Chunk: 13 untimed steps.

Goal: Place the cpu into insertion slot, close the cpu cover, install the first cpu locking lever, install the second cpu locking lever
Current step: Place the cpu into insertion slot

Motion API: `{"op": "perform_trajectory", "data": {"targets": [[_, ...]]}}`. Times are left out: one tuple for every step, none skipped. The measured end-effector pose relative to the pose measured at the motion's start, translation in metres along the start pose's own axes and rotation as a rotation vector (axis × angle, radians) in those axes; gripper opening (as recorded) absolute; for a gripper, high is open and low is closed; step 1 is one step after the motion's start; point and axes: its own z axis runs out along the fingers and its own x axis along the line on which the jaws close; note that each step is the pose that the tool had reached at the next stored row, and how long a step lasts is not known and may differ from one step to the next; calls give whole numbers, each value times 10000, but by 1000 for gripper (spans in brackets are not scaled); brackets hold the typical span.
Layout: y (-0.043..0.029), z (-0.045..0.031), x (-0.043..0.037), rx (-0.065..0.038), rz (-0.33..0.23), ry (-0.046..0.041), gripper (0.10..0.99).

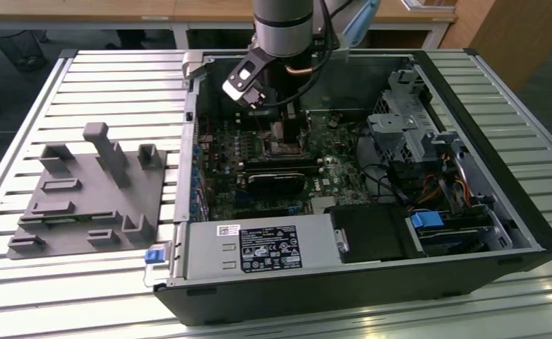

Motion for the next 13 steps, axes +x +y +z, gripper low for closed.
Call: {"op": "perform_trajectory", "data": {"targets": [[-1, 8, 0, 0, 1, 0, 541], [-2, 16, 0, -1, 2, 0, 541], [-3, 23, 0, 0, 1, 0, 541], [-4, 29, -1, -1, 2, 0, 541], [-4, 34, -1, -1, 1, 0, 541], [-5, 37, -1, 0, 2, 0, 541], [-5, 39, -1, 1, 1, -2, 541], [-6, 40, -1, 1, 2, -2, 541], [-6, 42, -1, 1, 1, -2, 541], [-6, 46, -1, -1, 2, 1, 541], [-6, 51, -1, -3, 2, 2, 541], [-7, 56, -1, -4, 2, 1, 541], [-8, 64, -1, -4, 1, 0, 541]]}}
